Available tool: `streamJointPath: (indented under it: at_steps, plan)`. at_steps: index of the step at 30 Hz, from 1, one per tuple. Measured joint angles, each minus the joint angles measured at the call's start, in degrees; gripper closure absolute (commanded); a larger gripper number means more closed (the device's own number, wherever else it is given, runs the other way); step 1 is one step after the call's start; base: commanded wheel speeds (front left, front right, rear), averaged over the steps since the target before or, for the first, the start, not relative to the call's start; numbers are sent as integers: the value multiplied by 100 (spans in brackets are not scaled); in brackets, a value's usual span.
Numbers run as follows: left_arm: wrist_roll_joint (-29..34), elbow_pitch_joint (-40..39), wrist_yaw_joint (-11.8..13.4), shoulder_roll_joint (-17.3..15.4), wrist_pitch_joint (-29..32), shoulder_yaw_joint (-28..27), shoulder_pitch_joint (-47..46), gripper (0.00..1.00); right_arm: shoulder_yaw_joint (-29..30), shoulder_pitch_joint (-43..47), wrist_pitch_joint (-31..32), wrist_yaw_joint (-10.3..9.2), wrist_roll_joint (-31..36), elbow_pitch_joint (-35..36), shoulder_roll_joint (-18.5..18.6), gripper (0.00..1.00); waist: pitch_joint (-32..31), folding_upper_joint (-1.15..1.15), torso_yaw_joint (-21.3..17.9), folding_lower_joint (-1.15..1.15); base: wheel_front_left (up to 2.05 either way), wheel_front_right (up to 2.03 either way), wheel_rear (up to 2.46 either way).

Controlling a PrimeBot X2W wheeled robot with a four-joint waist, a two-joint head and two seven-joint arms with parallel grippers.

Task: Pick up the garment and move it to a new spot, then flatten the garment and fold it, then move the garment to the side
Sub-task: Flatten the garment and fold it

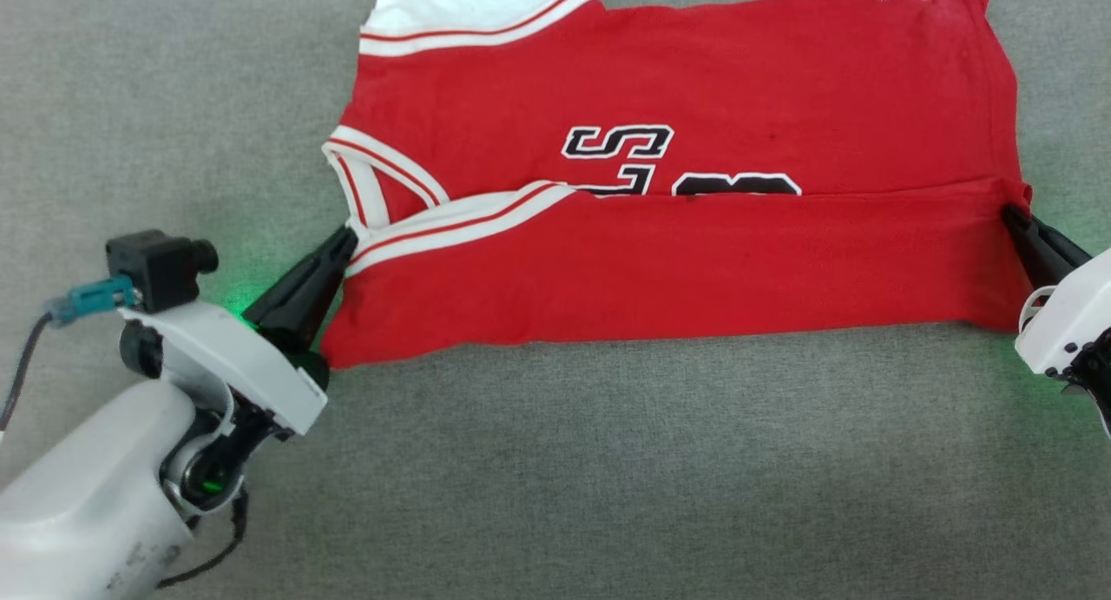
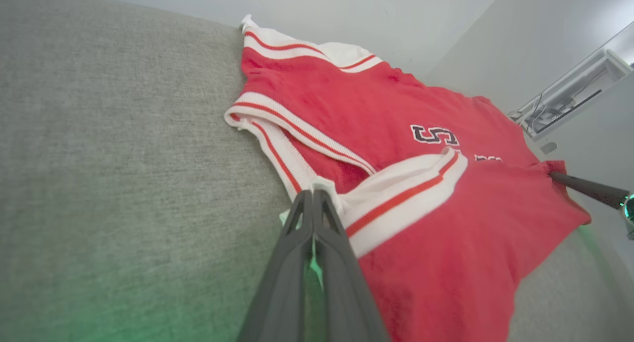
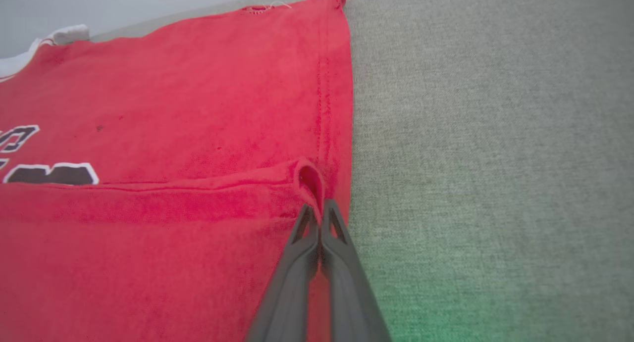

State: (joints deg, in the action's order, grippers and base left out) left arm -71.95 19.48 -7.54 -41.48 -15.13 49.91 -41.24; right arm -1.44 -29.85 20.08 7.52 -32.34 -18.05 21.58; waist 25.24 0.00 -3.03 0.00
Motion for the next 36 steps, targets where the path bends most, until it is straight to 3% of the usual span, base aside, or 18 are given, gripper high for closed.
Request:
streamJointPath:
  at_steps: [2,3,4,9,15,24,29,36]
  plan:
    - [109,145,0,-38,0,145,-85,23,-25,-24,-103,0,1,-86,4,53,-58,0,3,0,0,0,0]
    - [151,204,0,-69,1,178,-131,0,-23,-25,-157,0,14,-144,5,3,-95,0,6,0,0,0,0]
    - [156,250,0,-100,1,182,-179,0,-11,-25,-216,0,54,-201,9,0,-136,0,9,0,0,0,0]
    - [334,244,0,-498,166,499,-443,0,109,68,-490,0,194,-275,4,0,-438,0,29,0,0,0,0]
    - [275,137,1,-1066,1619,914,-901,0,240,327,-566,0,156,-89,-25,0,-870,0,54,0,0,0,0]
    - [-835,-722,630,-1040,4485,1337,-1200,0,266,513,-467,0,147,293,-140,0,-1134,0,-8,0,0,0,0]
    - [-1078,-737,907,-960,4949,1370,-1293,0,202,524,-382,0,147,495,-214,0,-1006,0,-176,0,0,0,0]
    - [-1112,-389,946,-924,5143,1468,-1304,0,213,521,-312,0,165,746,-293,0,-754,0,-472,0,0,0,0]
